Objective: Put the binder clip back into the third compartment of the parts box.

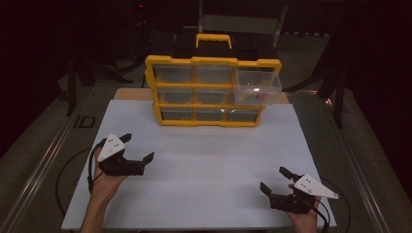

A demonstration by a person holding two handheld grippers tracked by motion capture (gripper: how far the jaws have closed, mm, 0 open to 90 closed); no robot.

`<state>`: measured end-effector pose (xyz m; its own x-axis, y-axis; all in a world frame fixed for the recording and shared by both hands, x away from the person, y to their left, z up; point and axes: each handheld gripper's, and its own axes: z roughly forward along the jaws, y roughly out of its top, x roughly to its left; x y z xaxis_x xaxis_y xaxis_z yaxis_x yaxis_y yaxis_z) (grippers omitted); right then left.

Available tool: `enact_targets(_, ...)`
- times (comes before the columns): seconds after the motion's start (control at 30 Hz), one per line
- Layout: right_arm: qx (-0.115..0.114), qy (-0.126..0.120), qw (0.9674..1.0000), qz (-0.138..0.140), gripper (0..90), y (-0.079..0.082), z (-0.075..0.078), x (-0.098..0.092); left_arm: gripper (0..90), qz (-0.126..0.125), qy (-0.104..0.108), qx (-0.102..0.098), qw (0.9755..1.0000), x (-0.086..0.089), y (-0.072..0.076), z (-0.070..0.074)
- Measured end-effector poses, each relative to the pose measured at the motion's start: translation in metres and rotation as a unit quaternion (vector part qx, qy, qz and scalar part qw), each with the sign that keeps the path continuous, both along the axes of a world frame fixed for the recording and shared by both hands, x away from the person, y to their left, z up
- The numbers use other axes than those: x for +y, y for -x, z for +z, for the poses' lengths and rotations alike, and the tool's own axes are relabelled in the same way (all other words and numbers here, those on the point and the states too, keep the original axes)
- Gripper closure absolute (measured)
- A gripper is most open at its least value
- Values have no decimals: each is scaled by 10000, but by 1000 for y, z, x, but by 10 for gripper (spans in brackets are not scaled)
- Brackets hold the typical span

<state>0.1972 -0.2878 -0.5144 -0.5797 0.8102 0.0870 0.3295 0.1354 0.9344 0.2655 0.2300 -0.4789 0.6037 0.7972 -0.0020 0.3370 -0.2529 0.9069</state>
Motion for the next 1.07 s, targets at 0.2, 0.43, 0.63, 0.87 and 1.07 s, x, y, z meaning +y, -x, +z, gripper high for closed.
enact_targets(0.2,0,4,10000,42,83,-2,-1,3,0,81,67,43,9999,8,19,-19)
enact_targets(0.43,-32,-81,9999,78,83,-5,-1,7,0,328,168,-7,9993,22,41,-35)
enact_targets(0.63,-112,-95,9998,153,83,-12,-1,12,0,491,319,-172,9981,28,49,-34)
enact_targets(0.87,-145,-23,9998,105,83,-24,-4,10,0,593,299,-311,9973,29,54,-33)
enact_targets(1.07,-66,48,9999,101,83,-27,-7,11,0,651,314,-323,9969,30,53,-34)
